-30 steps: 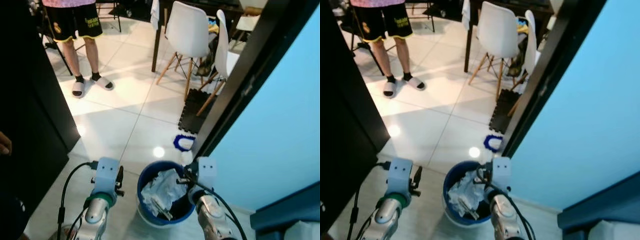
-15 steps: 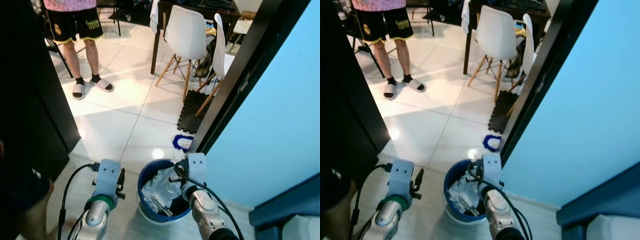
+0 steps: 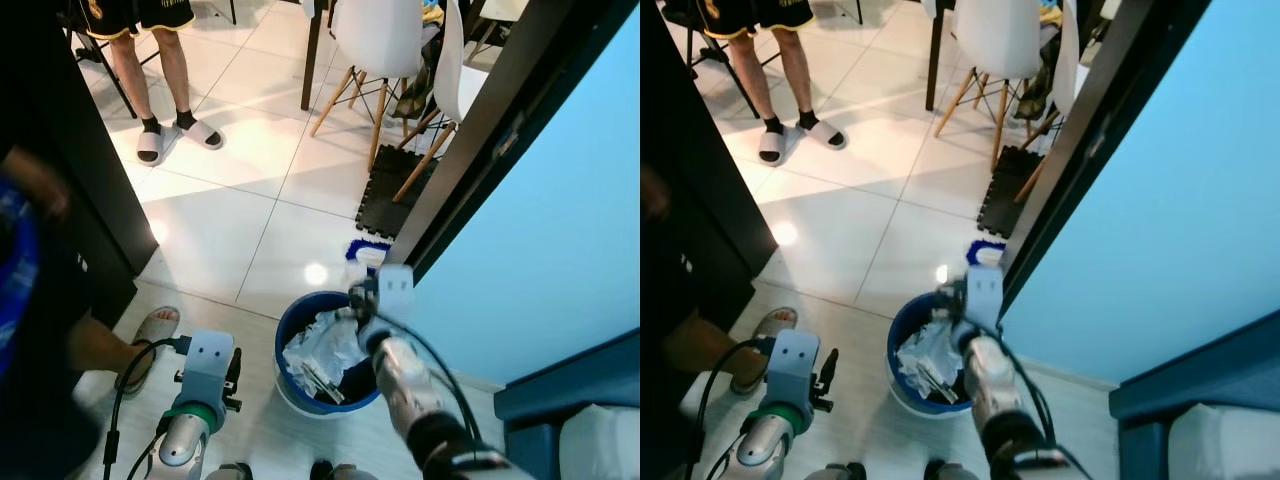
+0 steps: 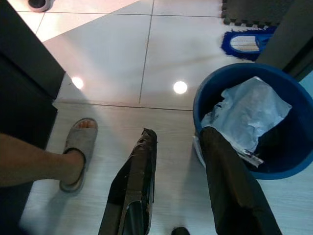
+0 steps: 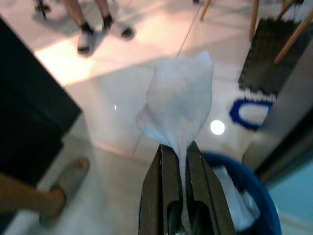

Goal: Clean up the room

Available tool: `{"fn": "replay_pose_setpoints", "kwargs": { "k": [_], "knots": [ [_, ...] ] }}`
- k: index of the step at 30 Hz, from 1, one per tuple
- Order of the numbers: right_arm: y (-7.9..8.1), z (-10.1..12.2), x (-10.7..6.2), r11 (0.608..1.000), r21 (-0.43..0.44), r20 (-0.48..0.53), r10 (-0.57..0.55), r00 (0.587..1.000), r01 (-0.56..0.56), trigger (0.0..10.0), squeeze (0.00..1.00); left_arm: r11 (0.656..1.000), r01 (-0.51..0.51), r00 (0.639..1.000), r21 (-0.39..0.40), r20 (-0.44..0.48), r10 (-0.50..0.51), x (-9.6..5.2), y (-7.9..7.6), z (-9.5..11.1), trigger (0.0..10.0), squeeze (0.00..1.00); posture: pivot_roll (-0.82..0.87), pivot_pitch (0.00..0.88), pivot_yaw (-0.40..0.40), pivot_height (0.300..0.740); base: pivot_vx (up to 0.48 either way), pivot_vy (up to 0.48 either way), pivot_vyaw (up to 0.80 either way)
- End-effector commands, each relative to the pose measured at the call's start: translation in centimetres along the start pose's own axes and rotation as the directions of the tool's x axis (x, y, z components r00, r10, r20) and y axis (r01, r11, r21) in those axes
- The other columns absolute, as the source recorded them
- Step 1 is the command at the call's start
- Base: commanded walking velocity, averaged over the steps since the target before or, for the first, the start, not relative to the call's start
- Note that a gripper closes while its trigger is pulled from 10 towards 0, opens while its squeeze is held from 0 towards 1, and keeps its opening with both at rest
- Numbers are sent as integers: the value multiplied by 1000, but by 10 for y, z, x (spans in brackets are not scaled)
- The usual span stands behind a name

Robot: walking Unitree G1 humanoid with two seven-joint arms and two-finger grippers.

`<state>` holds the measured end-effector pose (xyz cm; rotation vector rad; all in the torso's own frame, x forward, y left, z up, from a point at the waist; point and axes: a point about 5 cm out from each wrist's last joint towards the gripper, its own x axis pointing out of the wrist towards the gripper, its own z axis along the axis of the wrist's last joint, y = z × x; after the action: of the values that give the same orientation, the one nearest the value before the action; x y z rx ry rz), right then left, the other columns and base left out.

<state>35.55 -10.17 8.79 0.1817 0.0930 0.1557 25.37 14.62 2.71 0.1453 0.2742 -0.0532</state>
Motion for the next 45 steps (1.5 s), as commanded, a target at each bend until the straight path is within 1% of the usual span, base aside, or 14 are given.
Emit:
{"fn": "replay_pose_setpoints", "kwargs": {
  "k": [1, 8, 9, 10, 11, 15, 16, 27, 29, 35, 38, 40, 44, 45],
  "knots": [
    [-7, -1, 0, 999, 33, -16, -33, 999, 34, 10000, 0, 1000, 6, 1000, 3, -22, -6, -1, -1, -3, 10000, 0, 49, 211, 2, 740, 0, 0, 0],
    [-8, 9, 5, 999, 37, 8, -34, 999, 34, 10000, 0, 1000, 8, 1000, 3, -22, -8, -2, -1, -3, 10000, 0, 52, 207, 2, 740, 0, 0, 0],
    [-8, 7, 4, 998, 48, 8, -32, 999, 31, 10000, 173, 1000, 9, 1000, 3, -22, -9, -3, -1, -3, 10000, 0, 56, 209, 3, 740, 0, 0, 0],
    [-8, 7, 4, 998, 48, 8, -32, 999, 31, 10000, 173, 1000, 9, 1000, 3, -22, -9, -3, -1, -3, 10000, 0, 56, 209, 3, 740, 0, 0, 0],
    [-7, 3, 2, 998, 59, 5, -28, 1000, 28, 10000, 1000, 1000, 10, 1000, 3, -23, -10, -3, -1, -2, 10000, 0, 57, 207, 4, 740, 0, 0, 0],
    [-7, -4, -1, 998, 53, -10, -39, 999, 39, 10000, 1000, 1000, 10, 1000, 3, -24, -10, -3, -1, -2, 10000, 0, 58, 206, 6, 740, 0, 0, 0],
    [-7, -7, -2, 998, 56, -16, -40, 999, 40, 10000, 0, 1000, 11, 1000, 3, -24, -11, -2, -1, -2, 10000, 0, 58, 204, 5, 740, 0, 0, 0],
    [-10, -23, -12, 998, 54, -57, -24, 998, 27, 10000, 0, 1000, 11, 1000, 4, -21, -11, 1, -1, 0, 10000, 0, 59, 189, 1, 740, 0, 0, 0],
    [-13, -36, -21, 999, 46, -88, -15, 996, 19, 10000, 0, 1000, 10, 1000, 3, -19, -10, 1, -1, 1, 10000, 0, 61, 180, -2, 740, 0, 0, 0],
    [-19, -52, -34, 998, 50, -117, -24, 993, 30, 10000, 0, 1000, 7, 1000, 2, -15, -7, 2, 0, 1, 10000, 0, 65, 161, -4, 740, 0, 0, 0],
    [-30, -64, -47, 995, 58, -138, -68, 988, 77, 10000, 0, 1000, 6, 1000, -1, -15, -6, 2, -1, 1, 10000, 0, 62, 143, -1, 740, 0, 0, 0],
    [-32, -66, -49, 995, 59, -140, -76, 987, 85, 10000, 0, 1000, 6, 1000, -2, -15, -6, 1, -1, 0, 10000, 0, 62, 143, -1, 740, 0, 0, 0],
    [-44, -79, -65, 991, 53, -161, -116, 980, 126, 10000, 0, 1000, 26, 999, -5, -26, -26, -3, -5, -6, 10000, 0, 45, 108, 6, 740, 0, 0, 0],
    [-44, -79, -65, 991, 53, -161, -116, 980, 126, 10000, 0, 1000, 26, 999, -5, -26, -26, -3, -5, -6, 10000, 0, 45, 108, 6, 740, 0, 0, 0]
  ]
}}
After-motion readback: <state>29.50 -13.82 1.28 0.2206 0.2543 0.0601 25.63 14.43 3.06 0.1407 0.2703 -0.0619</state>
